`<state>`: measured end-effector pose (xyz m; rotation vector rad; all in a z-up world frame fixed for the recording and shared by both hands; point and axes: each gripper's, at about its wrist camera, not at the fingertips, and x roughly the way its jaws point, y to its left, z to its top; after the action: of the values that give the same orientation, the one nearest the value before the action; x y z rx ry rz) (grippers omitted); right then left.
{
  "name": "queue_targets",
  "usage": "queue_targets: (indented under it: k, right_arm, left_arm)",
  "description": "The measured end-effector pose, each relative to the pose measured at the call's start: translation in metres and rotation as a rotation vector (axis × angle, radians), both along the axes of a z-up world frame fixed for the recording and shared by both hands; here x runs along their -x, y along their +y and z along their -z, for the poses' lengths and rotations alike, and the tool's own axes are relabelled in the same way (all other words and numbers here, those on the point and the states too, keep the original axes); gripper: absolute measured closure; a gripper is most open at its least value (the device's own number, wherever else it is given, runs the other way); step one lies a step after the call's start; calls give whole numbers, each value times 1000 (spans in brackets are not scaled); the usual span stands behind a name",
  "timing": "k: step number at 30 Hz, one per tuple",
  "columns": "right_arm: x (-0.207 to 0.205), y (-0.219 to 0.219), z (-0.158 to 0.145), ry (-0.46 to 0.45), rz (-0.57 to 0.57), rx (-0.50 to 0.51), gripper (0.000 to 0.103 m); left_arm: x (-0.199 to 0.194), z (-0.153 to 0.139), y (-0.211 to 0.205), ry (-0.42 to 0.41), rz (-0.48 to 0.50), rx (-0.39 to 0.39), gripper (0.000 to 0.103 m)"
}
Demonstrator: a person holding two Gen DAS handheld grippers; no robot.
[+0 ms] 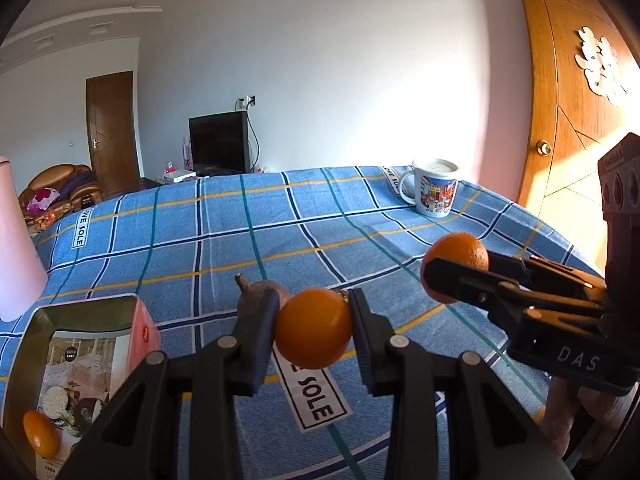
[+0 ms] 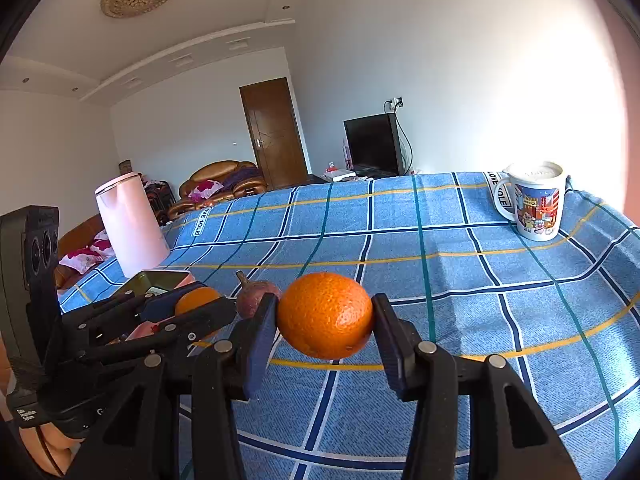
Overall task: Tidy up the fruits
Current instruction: 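Carry both oranges over the tin box with both tools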
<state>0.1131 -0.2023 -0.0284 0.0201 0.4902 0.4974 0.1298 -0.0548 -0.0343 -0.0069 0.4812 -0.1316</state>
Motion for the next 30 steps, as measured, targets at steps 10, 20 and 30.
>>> queue_targets:
  k: [10, 20, 30]
  right_arm:
    - [9, 3, -3, -46, -5, 9, 54]
    - [15, 4, -6, -84, -13, 15, 53]
    - [23, 5, -9, -121, -19, 16, 53]
  left_arm:
    - [10, -5, 3, -55, -21, 11, 66]
    - [17, -6, 2, -96, -32, 4, 66]
    - [24, -8, 2, -135, -46, -3, 66]
